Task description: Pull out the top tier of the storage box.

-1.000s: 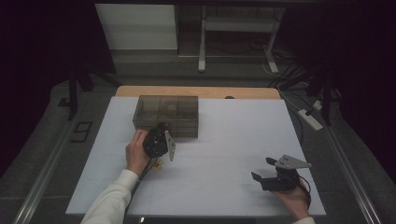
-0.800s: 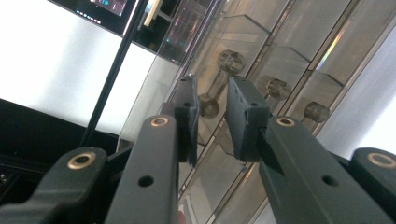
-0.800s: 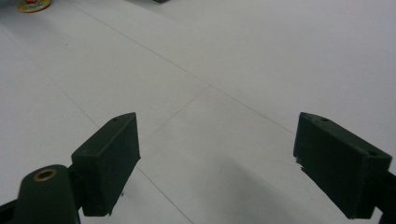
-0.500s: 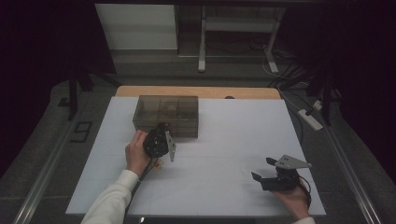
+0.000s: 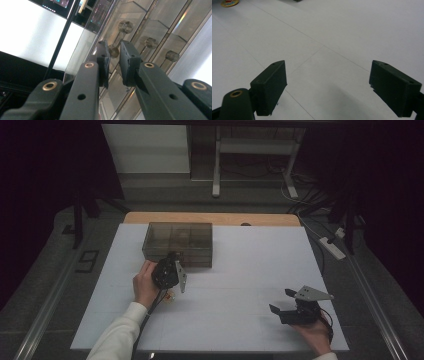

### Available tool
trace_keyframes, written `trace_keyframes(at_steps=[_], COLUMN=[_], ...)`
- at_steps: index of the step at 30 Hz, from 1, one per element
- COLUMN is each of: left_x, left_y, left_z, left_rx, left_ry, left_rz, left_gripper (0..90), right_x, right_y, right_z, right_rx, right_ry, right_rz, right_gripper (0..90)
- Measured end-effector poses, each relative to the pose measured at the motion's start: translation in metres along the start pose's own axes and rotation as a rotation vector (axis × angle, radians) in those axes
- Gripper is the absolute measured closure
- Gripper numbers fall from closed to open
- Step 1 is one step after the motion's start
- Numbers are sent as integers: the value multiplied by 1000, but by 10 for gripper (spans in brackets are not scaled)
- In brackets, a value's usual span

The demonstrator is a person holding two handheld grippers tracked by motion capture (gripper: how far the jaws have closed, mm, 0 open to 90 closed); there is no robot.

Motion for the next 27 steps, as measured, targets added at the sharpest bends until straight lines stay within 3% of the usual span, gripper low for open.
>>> trace_keyframes(at_steps=[27], left_x=[0], left_y=[-5], left_z=[-2], left_rx=[-4], left_ry=[13], left_rz=[12], left_gripper=[794], right_x=[1], right_y=[1], right_z=[1], right_rx=[-1], right_ry=[-1], right_rz=[-1], right_gripper=[139])
Point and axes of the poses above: each handheld gripper's, and its own axes: y roughly forward along the jaws, z roughly out of its top, x roughly to its right, the point moved 7 cm from there along y, roughly forward along the jaws, and after that the axes turned 7 degrees about -y, right-handed, at the moved point
